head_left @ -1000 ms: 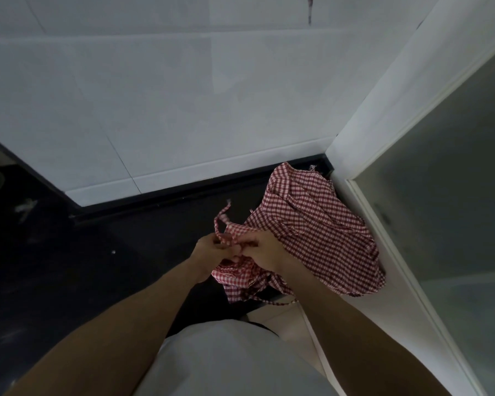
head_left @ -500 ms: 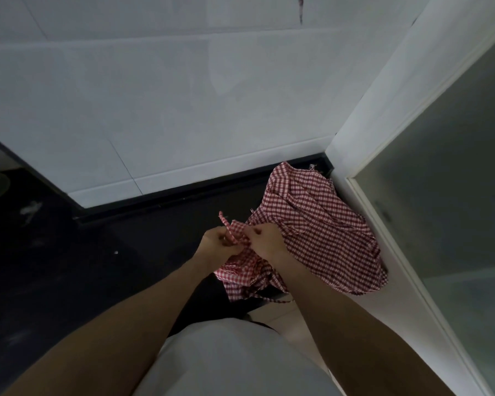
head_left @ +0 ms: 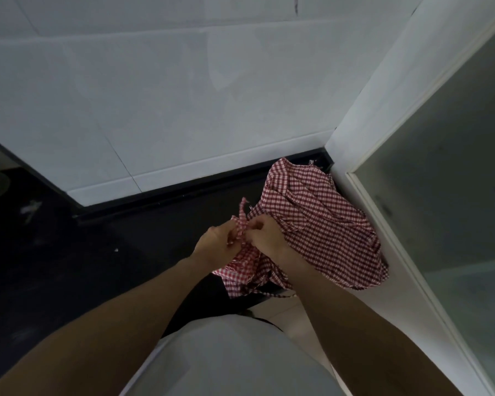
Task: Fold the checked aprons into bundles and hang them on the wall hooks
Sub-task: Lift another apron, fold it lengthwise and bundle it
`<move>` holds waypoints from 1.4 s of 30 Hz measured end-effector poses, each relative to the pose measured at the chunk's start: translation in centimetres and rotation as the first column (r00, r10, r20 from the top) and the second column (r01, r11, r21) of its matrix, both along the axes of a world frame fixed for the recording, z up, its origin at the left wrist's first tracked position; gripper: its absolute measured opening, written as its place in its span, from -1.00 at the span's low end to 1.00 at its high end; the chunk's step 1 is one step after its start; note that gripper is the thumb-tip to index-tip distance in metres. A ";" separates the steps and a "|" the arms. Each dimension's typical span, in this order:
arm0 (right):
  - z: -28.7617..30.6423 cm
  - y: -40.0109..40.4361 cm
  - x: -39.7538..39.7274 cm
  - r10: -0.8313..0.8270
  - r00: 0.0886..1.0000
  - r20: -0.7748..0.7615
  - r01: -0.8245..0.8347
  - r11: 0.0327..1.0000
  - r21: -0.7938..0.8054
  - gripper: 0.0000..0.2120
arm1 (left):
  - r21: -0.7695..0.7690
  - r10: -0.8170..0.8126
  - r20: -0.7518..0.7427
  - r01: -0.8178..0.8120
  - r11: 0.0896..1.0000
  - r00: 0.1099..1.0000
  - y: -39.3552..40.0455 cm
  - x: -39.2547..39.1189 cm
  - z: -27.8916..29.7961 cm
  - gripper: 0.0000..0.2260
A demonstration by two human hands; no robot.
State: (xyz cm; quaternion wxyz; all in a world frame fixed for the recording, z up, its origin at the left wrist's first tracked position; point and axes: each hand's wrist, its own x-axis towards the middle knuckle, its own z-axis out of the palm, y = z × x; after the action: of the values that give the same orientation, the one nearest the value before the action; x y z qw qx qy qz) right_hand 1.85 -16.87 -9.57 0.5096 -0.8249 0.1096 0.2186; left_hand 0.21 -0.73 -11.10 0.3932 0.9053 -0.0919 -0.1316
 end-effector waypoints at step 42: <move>-0.1 -2.9 -3.8 0.463 0.882 0.084 -0.429 0.864 -0.263 -0.57 | -0.020 0.632 -0.394 -0.694 0.720 0.668 -1.3 -0.3 -0.1 -0.96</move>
State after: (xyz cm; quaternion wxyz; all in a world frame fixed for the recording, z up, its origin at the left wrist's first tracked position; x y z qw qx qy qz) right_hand -1.95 -19.73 -9.71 0.3493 -0.8962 -0.0962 0.2559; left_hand -0.07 -1.99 -11.16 0.4987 0.7994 0.3072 -0.1342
